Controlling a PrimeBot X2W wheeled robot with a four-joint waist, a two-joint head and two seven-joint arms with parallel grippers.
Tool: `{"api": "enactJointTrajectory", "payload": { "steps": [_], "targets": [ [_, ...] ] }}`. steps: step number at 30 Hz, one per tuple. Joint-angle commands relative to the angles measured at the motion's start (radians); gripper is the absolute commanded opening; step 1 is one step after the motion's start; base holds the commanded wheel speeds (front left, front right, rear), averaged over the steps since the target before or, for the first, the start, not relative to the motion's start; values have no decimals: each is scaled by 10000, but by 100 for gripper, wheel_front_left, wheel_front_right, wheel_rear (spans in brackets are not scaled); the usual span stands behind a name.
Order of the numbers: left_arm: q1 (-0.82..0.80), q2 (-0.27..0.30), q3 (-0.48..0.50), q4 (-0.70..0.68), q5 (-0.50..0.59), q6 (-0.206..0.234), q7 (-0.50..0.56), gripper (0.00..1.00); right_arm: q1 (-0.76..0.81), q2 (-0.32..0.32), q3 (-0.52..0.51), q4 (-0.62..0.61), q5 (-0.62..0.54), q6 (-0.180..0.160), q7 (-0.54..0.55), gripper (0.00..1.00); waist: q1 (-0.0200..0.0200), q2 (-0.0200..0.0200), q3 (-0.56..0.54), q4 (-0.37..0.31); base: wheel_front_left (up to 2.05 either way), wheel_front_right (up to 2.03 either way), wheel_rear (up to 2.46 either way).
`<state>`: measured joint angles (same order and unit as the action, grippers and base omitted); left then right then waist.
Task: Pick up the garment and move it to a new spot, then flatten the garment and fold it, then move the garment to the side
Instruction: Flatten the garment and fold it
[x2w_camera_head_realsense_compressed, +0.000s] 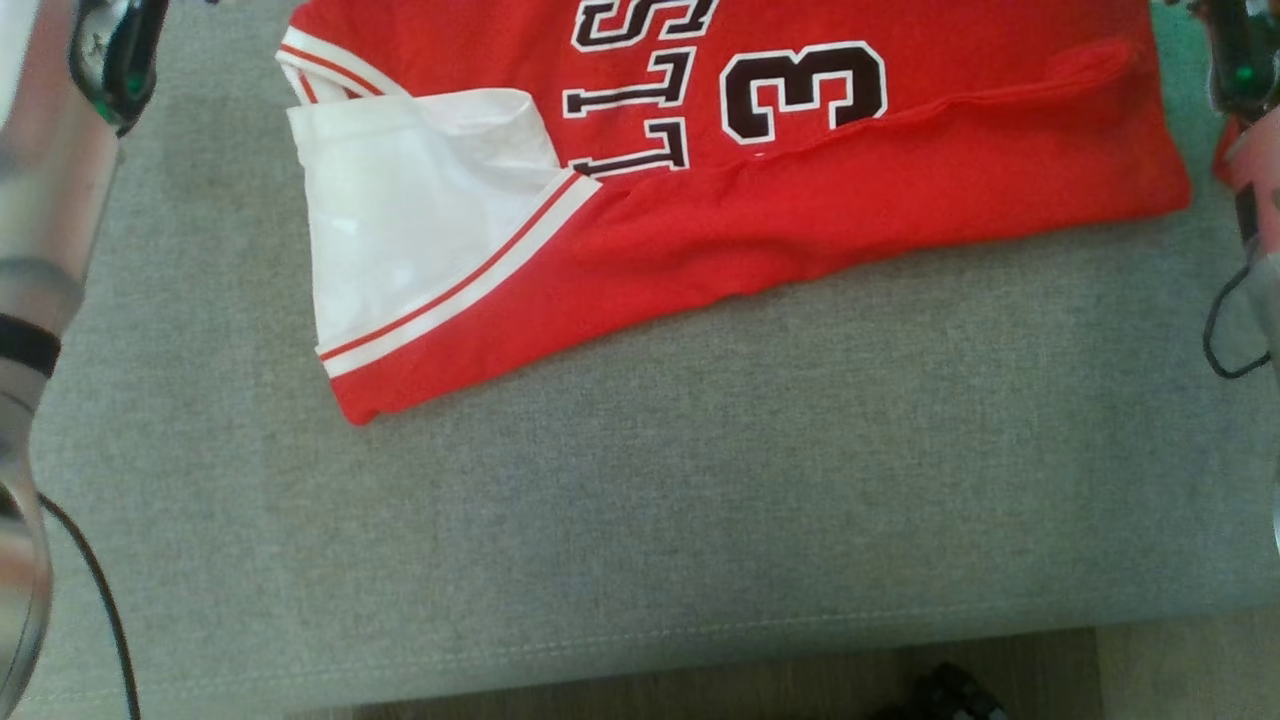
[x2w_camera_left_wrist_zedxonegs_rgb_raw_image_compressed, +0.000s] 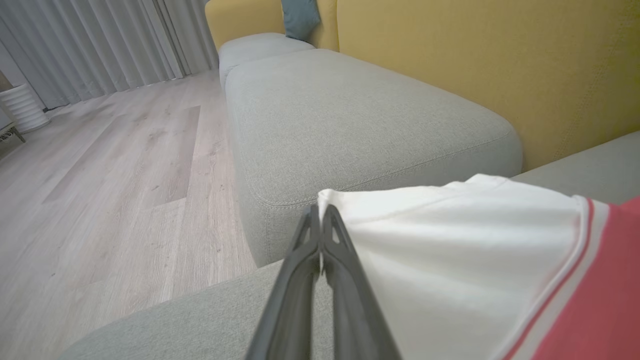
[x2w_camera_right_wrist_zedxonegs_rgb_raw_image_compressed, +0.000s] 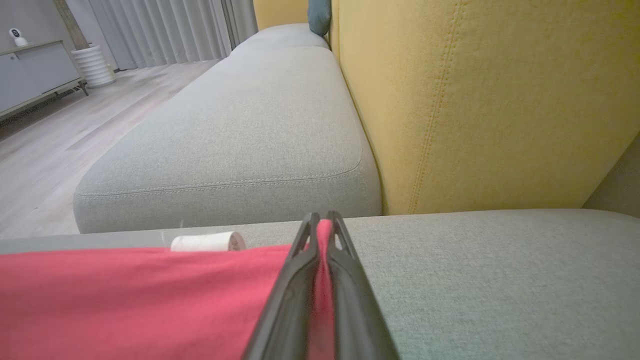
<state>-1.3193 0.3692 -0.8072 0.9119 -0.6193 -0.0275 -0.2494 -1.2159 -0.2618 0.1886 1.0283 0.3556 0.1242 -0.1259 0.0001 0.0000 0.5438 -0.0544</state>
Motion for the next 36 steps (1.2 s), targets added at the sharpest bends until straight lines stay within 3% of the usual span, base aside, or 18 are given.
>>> {"api": "enactJointTrajectory", "payload": {
  "steps": [1, 8, 16, 26, 36],
  "targets": [
    [-236, 441, 286, -120, 90, -17, -102, 0, 106, -1, 73, -209, 105, 65, -131, 0, -1, 0, -85, 6, 0, 0, 0],
    [744, 756, 259, -629, 360, -214, -120, 0, 923, -234, 595, -199, 915, 65, -218, 0, -1, 0, -640, 137, 0, 0, 0],
    [2249, 1259, 65, -1705, 433, -254, -122, 0, 2383, -923, 1549, -1052, 2258, 65, 273, 0, -1, 0, -1505, 370, 0, 0, 0],
    [4377, 2055, -428, -4212, 254, 206, 623, 0, 3986, -2117, 2421, -2117, 3437, 65, 1483, 0, -1, 0, -2382, 659, 0, 0, 0],
    [5891, 2830, -820, -6418, -5, 798, 1699, 0, 4914, -2890, 2809, -2811, 3871, 65, 2694, 0, -1, 0, -2689, 711, 0, 0, 0]
  ]
}}
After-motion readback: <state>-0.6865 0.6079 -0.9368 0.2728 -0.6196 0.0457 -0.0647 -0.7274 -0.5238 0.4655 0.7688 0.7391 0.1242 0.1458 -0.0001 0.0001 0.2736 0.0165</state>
